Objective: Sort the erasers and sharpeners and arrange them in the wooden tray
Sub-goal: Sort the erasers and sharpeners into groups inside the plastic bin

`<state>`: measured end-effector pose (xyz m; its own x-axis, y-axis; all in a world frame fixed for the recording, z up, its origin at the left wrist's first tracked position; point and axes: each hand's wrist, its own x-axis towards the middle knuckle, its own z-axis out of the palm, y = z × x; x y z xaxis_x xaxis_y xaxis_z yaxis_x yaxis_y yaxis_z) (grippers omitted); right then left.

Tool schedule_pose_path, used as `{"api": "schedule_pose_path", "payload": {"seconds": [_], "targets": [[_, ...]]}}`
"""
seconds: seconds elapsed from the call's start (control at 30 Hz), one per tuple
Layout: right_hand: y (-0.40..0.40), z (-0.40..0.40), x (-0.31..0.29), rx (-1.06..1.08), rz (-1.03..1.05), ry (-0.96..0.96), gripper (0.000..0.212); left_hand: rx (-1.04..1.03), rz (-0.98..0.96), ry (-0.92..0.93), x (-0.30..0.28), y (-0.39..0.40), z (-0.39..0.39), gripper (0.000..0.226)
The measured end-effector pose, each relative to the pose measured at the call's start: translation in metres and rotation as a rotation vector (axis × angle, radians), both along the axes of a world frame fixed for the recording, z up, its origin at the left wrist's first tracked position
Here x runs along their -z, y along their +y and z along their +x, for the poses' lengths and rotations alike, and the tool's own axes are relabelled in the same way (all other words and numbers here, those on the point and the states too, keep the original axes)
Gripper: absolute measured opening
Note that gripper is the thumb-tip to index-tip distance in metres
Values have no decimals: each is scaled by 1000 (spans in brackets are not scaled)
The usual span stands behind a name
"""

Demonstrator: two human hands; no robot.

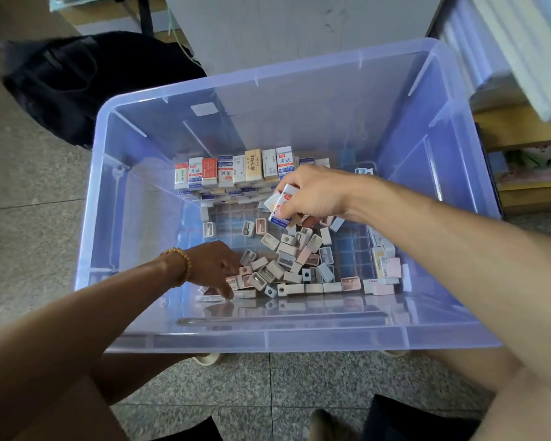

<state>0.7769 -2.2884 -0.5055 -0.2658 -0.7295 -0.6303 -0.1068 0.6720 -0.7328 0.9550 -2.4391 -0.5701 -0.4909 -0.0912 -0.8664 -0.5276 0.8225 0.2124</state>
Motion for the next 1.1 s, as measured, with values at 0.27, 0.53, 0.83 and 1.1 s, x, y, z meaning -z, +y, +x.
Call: {"api": "schedule_pose_path", "payload": {"seconds": [0.27, 0.53, 0.83, 1.1], "targets": [[-12, 5, -7, -30, -22, -24, 19, -19, 82, -88, 0, 5, -2, 51], [-11, 2, -17, 12, -65, -34, 18, 163, 31, -269, 1, 4, -2, 47], [-13, 0, -20, 30, -91, -20, 22, 185, -44, -293, 1, -4, 0, 48], [-12, -5, -21, 43, -93, -29, 25, 143, 30, -258, -7, 0, -1, 37]]}}
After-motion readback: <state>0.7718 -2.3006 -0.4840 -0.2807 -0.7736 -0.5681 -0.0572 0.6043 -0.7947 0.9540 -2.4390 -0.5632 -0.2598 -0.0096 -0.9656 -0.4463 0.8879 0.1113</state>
